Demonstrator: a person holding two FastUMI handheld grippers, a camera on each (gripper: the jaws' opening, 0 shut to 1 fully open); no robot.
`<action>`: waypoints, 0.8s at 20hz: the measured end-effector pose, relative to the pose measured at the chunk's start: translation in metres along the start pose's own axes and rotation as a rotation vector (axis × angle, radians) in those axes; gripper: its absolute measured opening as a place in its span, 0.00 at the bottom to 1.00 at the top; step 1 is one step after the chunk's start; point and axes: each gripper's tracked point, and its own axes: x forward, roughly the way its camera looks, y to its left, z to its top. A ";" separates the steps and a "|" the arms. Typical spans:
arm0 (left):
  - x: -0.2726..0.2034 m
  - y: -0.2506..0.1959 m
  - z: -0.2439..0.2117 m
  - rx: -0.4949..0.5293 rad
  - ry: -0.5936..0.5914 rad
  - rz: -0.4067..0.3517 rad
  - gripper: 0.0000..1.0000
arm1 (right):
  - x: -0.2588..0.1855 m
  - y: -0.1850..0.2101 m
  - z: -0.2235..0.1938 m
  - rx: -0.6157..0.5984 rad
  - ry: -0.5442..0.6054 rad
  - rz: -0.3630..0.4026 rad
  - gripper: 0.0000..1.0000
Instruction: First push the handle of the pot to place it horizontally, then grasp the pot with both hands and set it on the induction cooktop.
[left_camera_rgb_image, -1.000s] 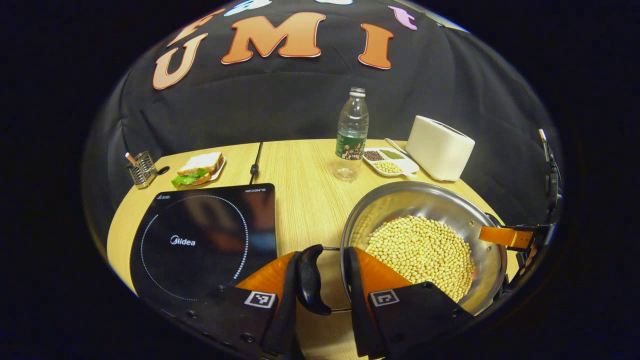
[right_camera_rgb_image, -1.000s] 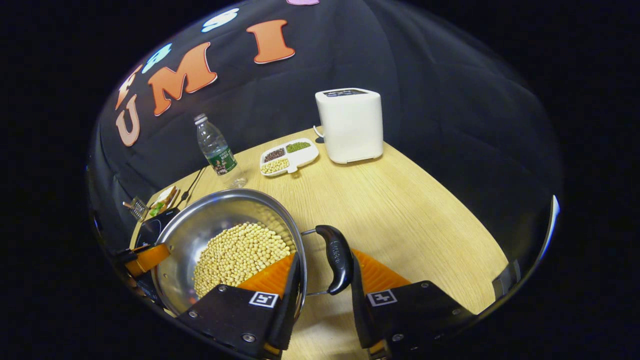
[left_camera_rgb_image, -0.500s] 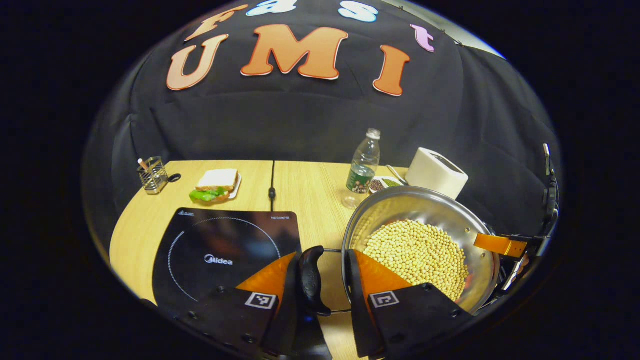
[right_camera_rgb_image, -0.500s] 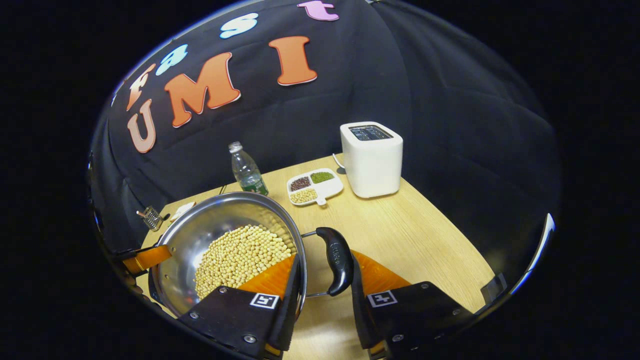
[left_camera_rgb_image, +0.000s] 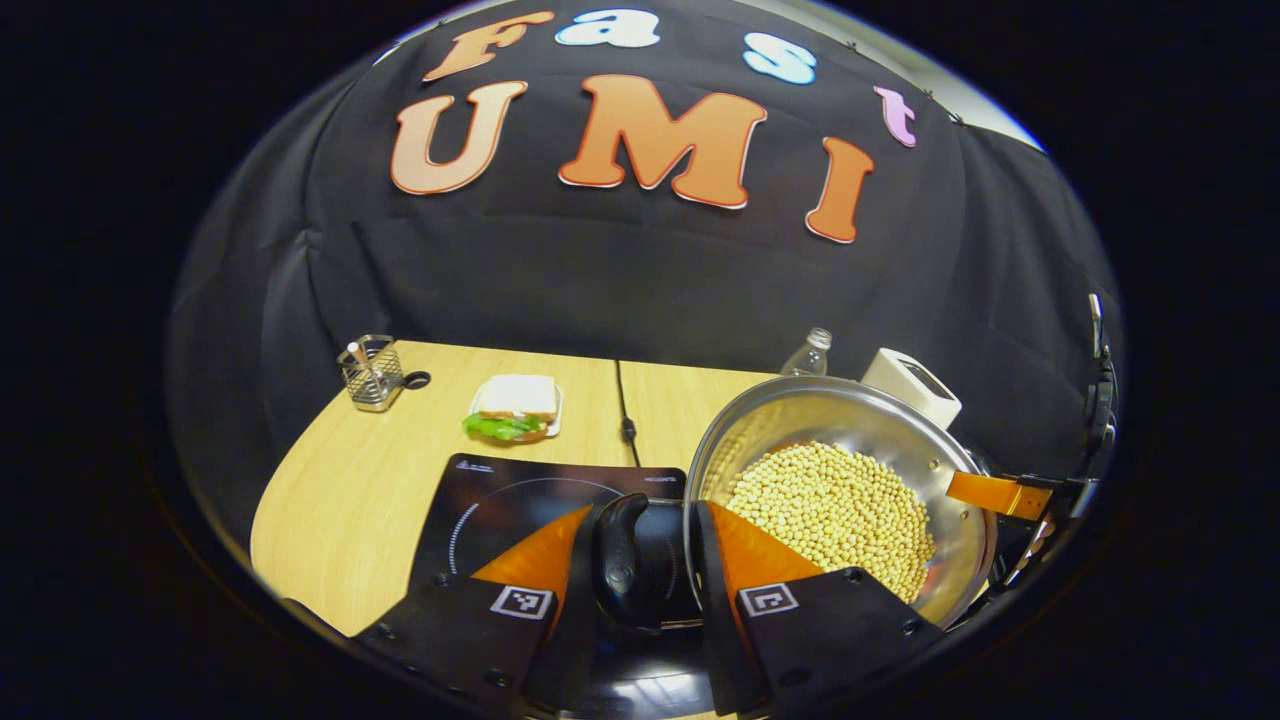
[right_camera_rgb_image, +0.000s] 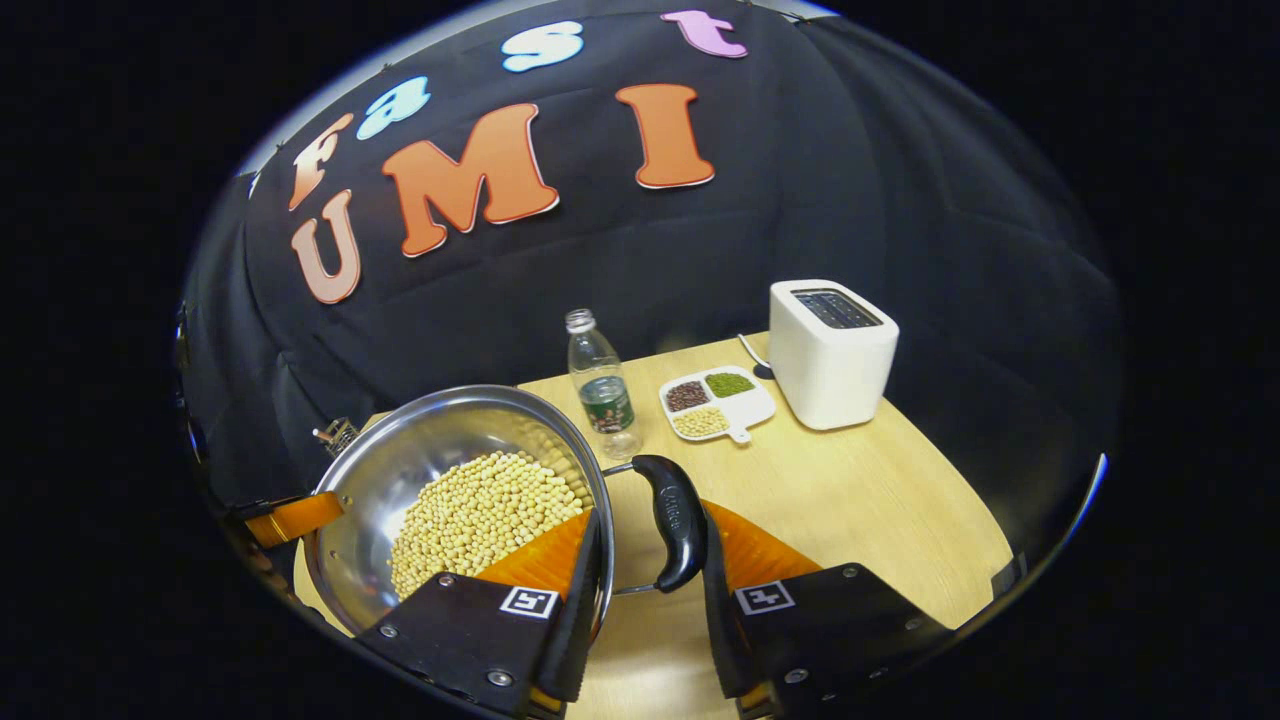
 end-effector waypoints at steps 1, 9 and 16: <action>-0.003 0.011 0.003 0.000 -0.002 0.010 0.54 | 0.002 0.011 0.001 -0.007 0.003 0.009 0.50; -0.004 0.088 0.011 -0.024 -0.003 0.071 0.58 | 0.025 0.086 -0.008 -0.033 0.029 0.076 0.50; 0.002 0.136 -0.004 -0.039 0.021 0.115 0.54 | 0.045 0.127 -0.035 -0.049 0.079 0.103 0.50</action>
